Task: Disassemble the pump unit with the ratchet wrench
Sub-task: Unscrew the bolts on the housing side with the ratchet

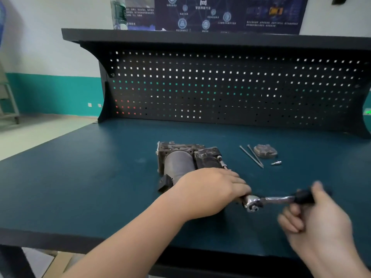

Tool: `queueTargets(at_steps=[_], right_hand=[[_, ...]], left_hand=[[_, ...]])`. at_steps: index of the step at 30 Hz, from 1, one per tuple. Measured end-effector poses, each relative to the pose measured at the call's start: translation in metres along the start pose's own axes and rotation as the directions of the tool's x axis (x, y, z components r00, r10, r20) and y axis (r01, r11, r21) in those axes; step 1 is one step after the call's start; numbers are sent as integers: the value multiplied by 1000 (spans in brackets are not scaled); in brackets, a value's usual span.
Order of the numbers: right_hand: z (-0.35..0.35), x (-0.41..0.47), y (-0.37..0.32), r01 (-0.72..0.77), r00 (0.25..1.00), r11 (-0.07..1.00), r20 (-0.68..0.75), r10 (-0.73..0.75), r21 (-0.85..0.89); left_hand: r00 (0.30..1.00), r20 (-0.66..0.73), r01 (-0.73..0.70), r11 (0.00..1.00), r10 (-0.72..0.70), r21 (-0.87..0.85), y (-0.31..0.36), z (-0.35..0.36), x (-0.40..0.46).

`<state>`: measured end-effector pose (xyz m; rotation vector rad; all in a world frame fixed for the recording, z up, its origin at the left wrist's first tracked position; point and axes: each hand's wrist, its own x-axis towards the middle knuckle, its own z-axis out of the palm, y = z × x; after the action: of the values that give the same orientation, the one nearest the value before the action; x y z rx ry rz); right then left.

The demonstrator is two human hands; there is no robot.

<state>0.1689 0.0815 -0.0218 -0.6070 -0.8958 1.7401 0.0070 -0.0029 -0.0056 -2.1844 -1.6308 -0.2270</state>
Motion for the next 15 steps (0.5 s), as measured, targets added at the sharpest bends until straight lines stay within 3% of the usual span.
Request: queueTargets(at_steps=[2, 3, 5, 6, 8, 10, 11, 12, 14, 15], right_hand=[[-6, 5, 1, -93, 996, 996, 10, 93, -1], [-5, 5, 0, -19, 999, 998, 37, 22, -67], [3, 2, -10, 269, 958, 929, 170, -230, -255], [9, 0, -17, 427, 896, 829, 295, -333, -361], [20, -4, -28, 663, 741, 548, 552, -382, -510], [27, -4, -30, 744, 667, 387, 647, -369, -546], [29, -3, -29, 743, 668, 382, 635, -387, -549], [30, -1, -28, 711, 702, 455, 579, -414, -536], [26, 4, -24, 515, 850, 765, 348, -397, -386], [20, 6, -20, 361, 927, 893, 210, -311, -270]], left_hand=[[1000, 18, -1, 1000, 1, 7, 1, -1, 1], [1000, 17, 3, 1000, -3, 18, 2, 0, 1], [999, -17, 37, 998, -36, 54, 6, 1, 1], [997, -53, 51, 996, -48, 71, 8, 2, 0], [990, -124, 71, 995, -62, 70, 12, 6, -2], [982, -177, 80, 995, -69, 57, 13, 10, -4], [975, -209, 90, 994, -74, 67, 12, 11, -4], [968, -238, 106, 991, -84, 80, 12, 13, -4], [949, -291, 146, 987, -119, 74, 14, 14, -4], [940, -312, 162, 986, -138, 49, 15, 13, -3]])
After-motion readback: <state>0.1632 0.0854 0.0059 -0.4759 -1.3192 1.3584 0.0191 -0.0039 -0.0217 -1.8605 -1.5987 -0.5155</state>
